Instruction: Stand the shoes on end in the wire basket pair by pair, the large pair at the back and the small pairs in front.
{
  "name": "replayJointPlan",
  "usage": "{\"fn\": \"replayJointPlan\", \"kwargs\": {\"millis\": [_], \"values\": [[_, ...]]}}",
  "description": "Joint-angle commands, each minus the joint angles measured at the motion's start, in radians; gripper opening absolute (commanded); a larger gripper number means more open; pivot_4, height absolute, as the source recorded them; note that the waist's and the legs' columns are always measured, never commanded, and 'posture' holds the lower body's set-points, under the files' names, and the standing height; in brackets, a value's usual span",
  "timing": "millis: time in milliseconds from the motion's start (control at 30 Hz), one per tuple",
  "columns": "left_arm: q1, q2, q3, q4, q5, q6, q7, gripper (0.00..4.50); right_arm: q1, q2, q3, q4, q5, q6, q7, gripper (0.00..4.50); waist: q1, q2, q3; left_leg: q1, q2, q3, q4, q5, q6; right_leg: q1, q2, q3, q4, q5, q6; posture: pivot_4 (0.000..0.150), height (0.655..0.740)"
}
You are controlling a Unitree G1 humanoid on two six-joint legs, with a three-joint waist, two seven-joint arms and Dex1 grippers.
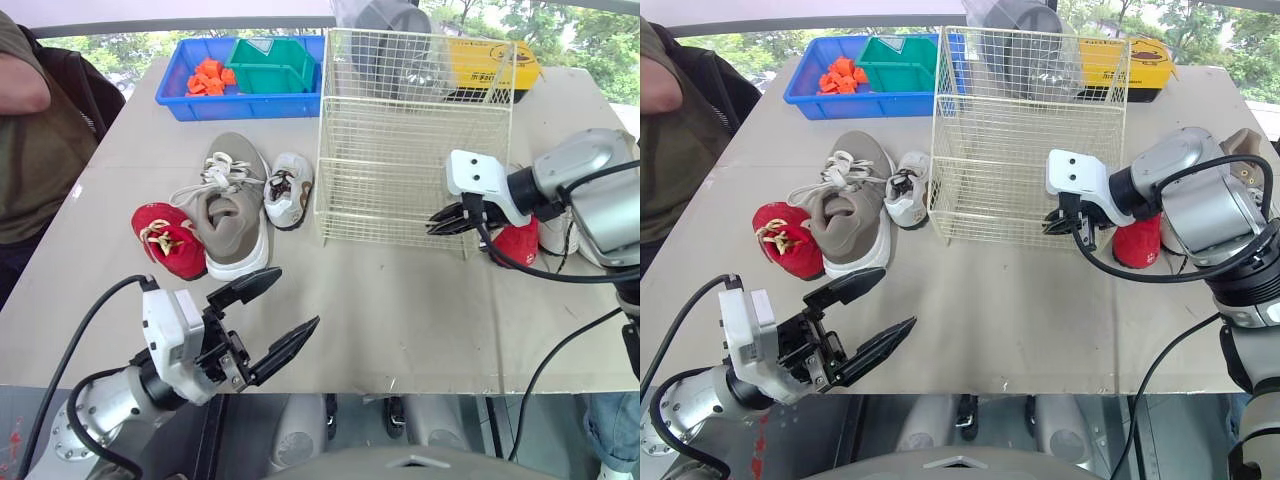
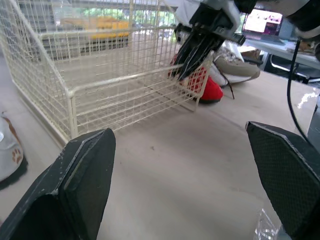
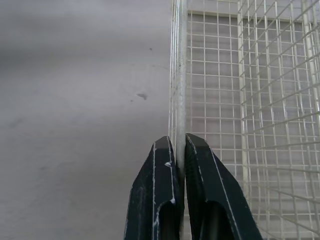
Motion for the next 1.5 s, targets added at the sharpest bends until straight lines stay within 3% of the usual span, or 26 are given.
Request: {"fn": "replayJointPlan", "kwargs": {"millis": [33,233,467,600,667,800,900,1067,1300,1367,1500], "values": [[0.007,-0.009,-0.003,-0.011,0.008,-0.032,-0.006,4.50,-0.004,-0.004,0.000,-0.071,0.045,0.026,-0.002,0.05,0.000,0.000,0.000,0.000,0.000,0.000,0.000,0.000,0.000,0.000,0.000,0.000,0.000,0.000,0.000,0.150,0.7400],[0.034,-0.026,0.002,0.031,0.028,-0.075,-0.050,4.50,-0.001,-0.013,0.010,-0.053,0.045,-0.005,-0.019,0.05,-0.002,0.000,0.000,0.000,0.000,0.000,0.000,0.000,0.000,0.000,0.000,0.000,0.000,0.000,0.000,0.150,0.7400],[0.049,-0.027,0.005,0.064,0.042,-0.105,-0.078,4.50,0.026,0.010,-0.047,0.022,0.061,-0.202,-0.045,0.05,-0.003,-0.002,-0.001,0.000,0.000,0.000,0.001,0.000,0.000,0.000,0.001,0.000,0.000,0.000,0.000,0.150,0.7400],[0.044,-0.016,0.016,0.072,0.032,-0.098,-0.082,4.50,0.035,0.019,-0.089,0.103,0.089,-0.337,-0.035,1.35,-0.002,-0.002,-0.001,0.001,0.000,0.001,0.001,0.000,0.000,0.000,0.001,0.001,0.001,0.000,0.000,0.150,0.7400],[0.041,-0.013,0.028,0.076,0.022,-0.089,-0.072,4.50,0.052,0.025,-0.130,0.128,0.127,-0.431,-0.020,2.44,0.001,-0.002,-0.001,0.001,0.000,0.001,0.001,0.000,0.000,0.000,0.001,0.001,0.001,0.000,0.000,0.150,0.7400],[0.047,-0.027,0.085,0.075,-0.024,-0.058,-0.006,4.50,0.082,0.050,-0.242,0.073,0.263,-0.402,-0.037,4.34,0.003,-0.003,0.000,0.000,0.000,0.001,0.001,0.000,0.000,0.000,0.001,0.001,0.001,0.000,0.000,0.150,0.7400],[0.041,-0.053,0.125,0.068,-0.046,-0.019,0.100,4.50,0.133,0.067,-0.355,-0.045,0.452,-0.314,-0.049,4.34,0.003,-0.003,0.000,0.000,0.000,0.000,0.001,0.000,0.000,0.000,0.001,0.001,0.001,0.000,0.001,0.150,0.7400],[-0.030,-0.086,0.172,-0.009,-0.067,0.138,0.455,4.50,0.260,0.152,-0.489,-0.226,0.612,-0.269,-0.242,4.34,0.005,-0.005,-0.001,0.001,0.001,-0.001,0.001,0.000,0.000,0.002,0.001,0.000,0.002,0.001,0.002,0.150,0.7400],[-0.165,0.024,0.213,-0.099,-0.185,0.392,0.831,4.50,0.383,0.171,-0.492,-0.351,0.682,-0.241,-0.366,4.34,0.005,-0.006,-0.002,0.003,0.001,-0.002,0.002,0.000,0.000,0.003,0.000,0.000,0.003,0.001,0.002,0.150,0.7400],[-0.219,0.076,0.213,-0.072,-0.188,0.441,0.855,4.50,0.374,0.179,-0.475,-0.350,0.694,-0.232,-0.385,4.34,0.006,-0.006,-0.002,0.003,0.000,-0.002,0.002,0.000,0.000,0.004,0.000,-0.001,0.003,0.001,0.002,0.150,0.7400],[-0.411,0.083,0.120,0.026,-0.179,0.541,0.972,4.50,0.399,0.157,-0.462,-0.365,0.704,-0.232,-0.372,4.34,0.009,-0.006,-0.002,0.004,0.000,-0.002,0.002,0.000,0.000,0.005,0.001,-0.001,0.003,0.001,0.002,0.150,0.7400]]}}
